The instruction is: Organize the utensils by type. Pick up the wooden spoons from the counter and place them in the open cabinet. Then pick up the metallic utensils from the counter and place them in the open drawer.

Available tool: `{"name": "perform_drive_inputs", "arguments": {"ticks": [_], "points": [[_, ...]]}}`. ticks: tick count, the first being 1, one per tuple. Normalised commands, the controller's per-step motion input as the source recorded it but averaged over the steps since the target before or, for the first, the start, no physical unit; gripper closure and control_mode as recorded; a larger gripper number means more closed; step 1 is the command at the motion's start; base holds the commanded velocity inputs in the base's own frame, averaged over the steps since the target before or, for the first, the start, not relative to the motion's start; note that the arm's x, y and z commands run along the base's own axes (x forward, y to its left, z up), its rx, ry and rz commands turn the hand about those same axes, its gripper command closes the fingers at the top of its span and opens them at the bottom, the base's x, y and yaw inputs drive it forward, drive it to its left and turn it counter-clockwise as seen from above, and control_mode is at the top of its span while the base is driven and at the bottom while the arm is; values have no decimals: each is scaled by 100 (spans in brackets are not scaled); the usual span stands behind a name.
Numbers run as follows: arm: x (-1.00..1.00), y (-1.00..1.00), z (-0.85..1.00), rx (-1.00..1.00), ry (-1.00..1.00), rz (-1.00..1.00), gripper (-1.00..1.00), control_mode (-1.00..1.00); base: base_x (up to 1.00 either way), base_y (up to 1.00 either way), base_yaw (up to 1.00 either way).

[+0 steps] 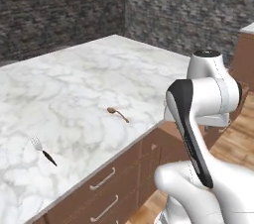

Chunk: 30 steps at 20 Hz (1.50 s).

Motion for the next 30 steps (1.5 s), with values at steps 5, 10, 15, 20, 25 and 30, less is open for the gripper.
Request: {"name": "perform_drive_inputs", "arguments": {"ticks": [5,10,15,20,25,30], "points": [[0,0,0,0,0,0,-100,100,34,56,-26],[0,0,0,0,0,0,-100,100,38,6,-6],[0,0,0,0,0,0,-100,100,28,0,0],[0,0,0,0,0,0,-100,100,29,-7,3],[0,0,0,0,0,0,-100,100,5,-22,0],[0,0,0,0,0,0,-100,100,0,-4,19]]}}
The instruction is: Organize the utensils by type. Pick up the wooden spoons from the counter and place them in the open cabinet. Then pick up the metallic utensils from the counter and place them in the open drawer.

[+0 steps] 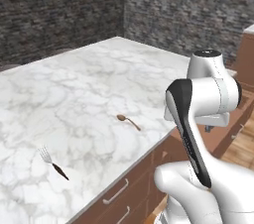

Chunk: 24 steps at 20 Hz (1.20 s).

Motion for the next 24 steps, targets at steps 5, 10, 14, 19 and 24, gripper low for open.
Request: {"name": "perform_drive_inputs", "arguments": {"ticks": [5,10,14,19,24], "points": [[0,0,0,0,0,0,-100,100,23,-8,30],[0,0,0,0,0,0,-100,100,50,-5,24],[0,0,0,0,0,0,-100,100,58,-17,13],[0,0,0,0,0,0,-100,100,31,-20,9],[0,0,0,0,0,0,-100,100,38,-18,2]]}}
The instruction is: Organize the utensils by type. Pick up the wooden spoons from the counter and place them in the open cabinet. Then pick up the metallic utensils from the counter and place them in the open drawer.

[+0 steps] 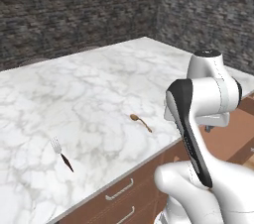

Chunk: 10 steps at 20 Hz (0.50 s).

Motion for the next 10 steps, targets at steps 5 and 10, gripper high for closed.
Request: {"name": "perform_drive_inputs", "arguments": {"ticks": [5,10], "points": [[0,0,0,0,0,0,-100,100,49,-9,1],[0,0,0,0,0,0,-100,100,19,0,0]]}}
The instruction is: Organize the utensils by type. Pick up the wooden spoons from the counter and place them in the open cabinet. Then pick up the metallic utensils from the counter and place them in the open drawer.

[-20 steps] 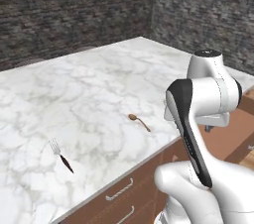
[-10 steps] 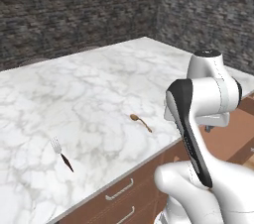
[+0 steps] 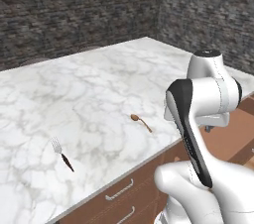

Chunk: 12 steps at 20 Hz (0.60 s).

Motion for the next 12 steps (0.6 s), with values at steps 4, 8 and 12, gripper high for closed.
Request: {"name": "perform_drive_inputs", "arguments": {"ticks": [4,8,12], "points": [[0,0,0,0,0,0,-100,100,0,0,0],[0,0,0,0,0,0,-100,100,0,0,0],[0,0,0,0,0,0,-100,100,3,0,0]]}}
